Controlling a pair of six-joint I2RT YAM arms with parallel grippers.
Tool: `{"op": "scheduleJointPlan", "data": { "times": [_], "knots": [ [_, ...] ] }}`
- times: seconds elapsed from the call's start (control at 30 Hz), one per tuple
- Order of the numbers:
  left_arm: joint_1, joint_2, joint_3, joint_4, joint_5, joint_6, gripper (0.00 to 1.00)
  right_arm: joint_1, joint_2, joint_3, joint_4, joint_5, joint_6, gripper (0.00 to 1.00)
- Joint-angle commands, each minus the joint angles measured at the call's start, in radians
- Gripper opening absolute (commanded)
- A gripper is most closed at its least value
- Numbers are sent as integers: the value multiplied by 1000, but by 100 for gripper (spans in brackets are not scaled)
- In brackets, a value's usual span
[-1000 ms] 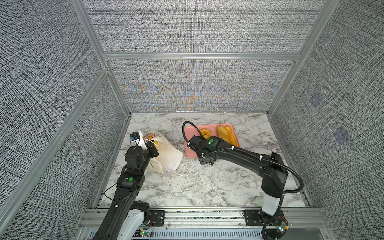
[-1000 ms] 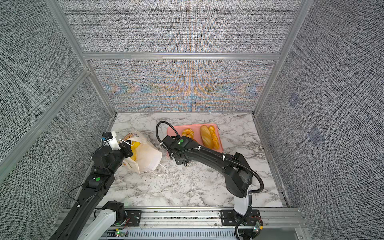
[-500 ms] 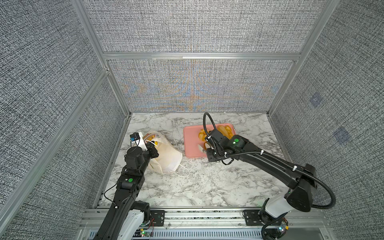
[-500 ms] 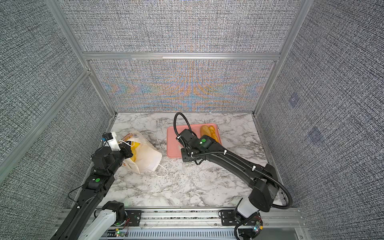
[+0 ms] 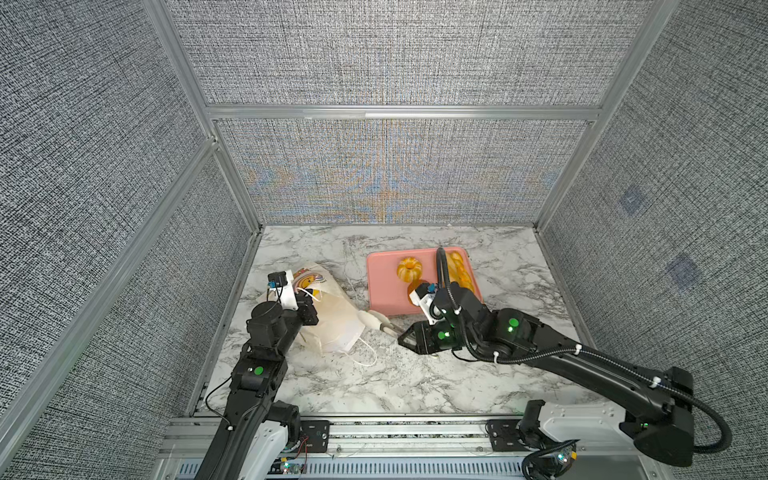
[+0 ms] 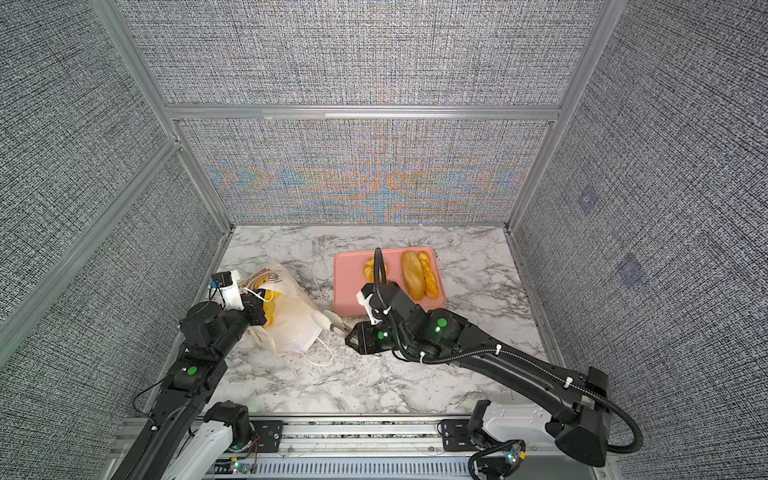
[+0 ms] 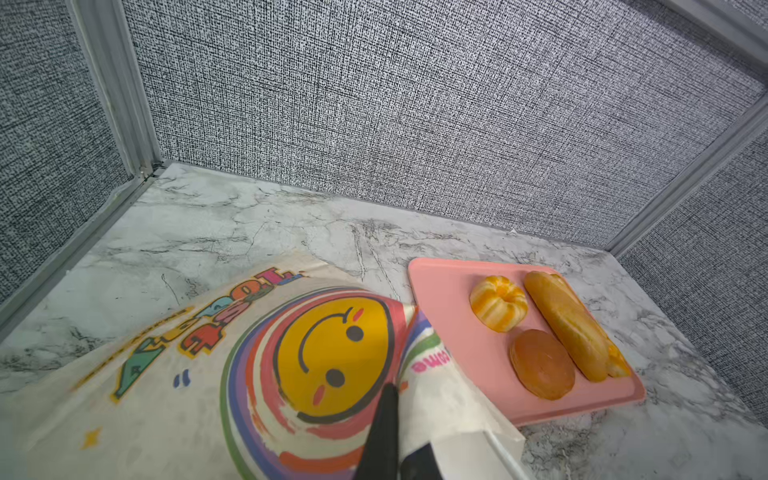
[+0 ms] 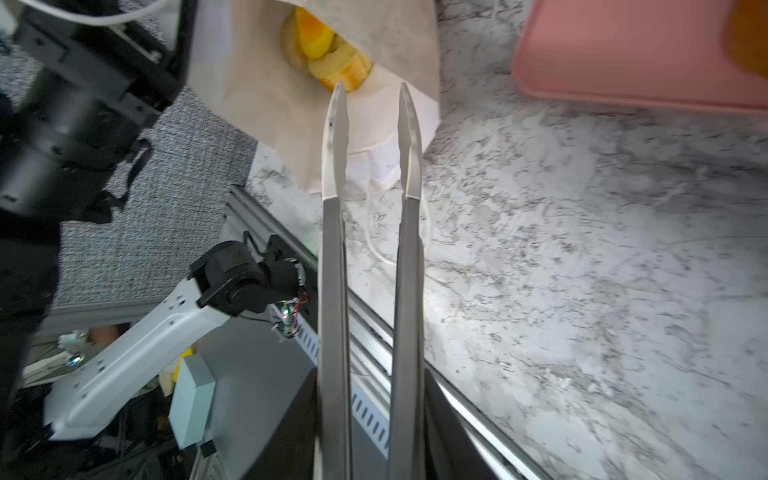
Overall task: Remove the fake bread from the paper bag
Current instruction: 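Move the tongs back to the bag and push them inside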
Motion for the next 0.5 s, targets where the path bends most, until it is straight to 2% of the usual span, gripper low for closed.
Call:
{"op": "scheduleJointPlan", "data": {
  "times": [0.0,0.2,0.47],
  "knots": [
    [1,-8,-20,28,47,50,0,29,7,-56,246,-43,115,36],
    [0,-23,-42,35,110,86,0,46,103,-196,577,-41,259,36],
    [0,-63,-68,3,113,87,0,51,285,-174,782,-76,320,36]
  ]
}}
